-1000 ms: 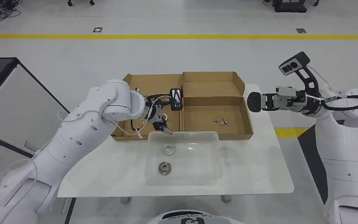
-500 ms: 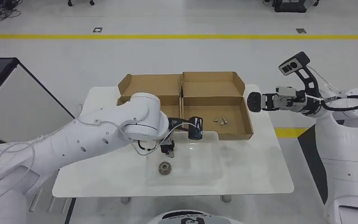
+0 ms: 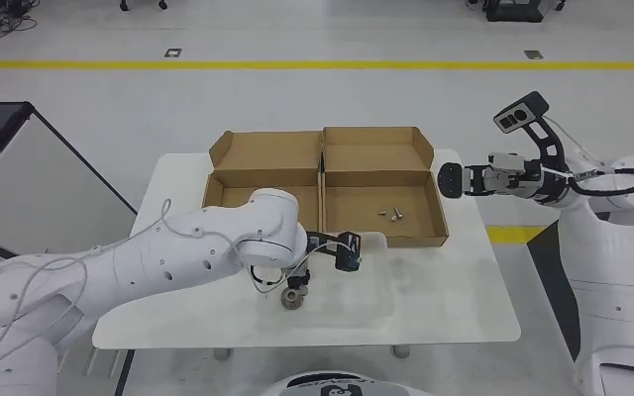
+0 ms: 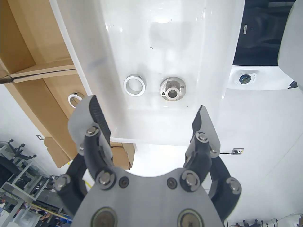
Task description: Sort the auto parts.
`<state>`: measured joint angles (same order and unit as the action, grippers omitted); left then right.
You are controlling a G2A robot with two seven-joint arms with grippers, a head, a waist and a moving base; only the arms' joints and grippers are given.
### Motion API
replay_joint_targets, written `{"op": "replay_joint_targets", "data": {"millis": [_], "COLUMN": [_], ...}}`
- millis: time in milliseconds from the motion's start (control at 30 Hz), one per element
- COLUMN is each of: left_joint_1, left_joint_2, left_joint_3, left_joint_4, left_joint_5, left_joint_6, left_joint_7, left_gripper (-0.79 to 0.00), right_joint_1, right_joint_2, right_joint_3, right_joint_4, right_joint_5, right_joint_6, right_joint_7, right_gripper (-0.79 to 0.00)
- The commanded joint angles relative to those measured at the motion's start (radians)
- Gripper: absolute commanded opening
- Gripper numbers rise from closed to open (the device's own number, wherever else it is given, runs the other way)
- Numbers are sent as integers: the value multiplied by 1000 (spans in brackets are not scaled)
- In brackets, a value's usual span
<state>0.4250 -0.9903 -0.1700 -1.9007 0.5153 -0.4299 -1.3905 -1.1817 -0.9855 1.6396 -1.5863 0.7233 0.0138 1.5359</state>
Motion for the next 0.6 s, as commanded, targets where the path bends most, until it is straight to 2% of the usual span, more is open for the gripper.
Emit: {"op": "replay_joint_targets", "data": {"millis": [0, 300, 567], "left_joint_1": [13, 89, 134], "left_joint_2": [-4, -26, -51], "left_joint_3": [0, 0, 0], "left_joint_4": [6, 36, 82], "left_joint_5": [21, 125, 221], "left_joint_6": [3, 19, 18], "left_joint_7": [-3, -18, -18], "left_gripper": [-336, -434, -459], "right_joint_1": [0, 0, 0], "right_joint_2": [0, 0, 0], "right_joint_3": [0, 0, 0], "right_joint_4": [0, 0, 0], "right_joint_5": [0, 0, 0], "right_joint_6": [0, 0, 0], "right_joint_7": [0, 0, 0], "right_gripper": [0, 0, 0]}}
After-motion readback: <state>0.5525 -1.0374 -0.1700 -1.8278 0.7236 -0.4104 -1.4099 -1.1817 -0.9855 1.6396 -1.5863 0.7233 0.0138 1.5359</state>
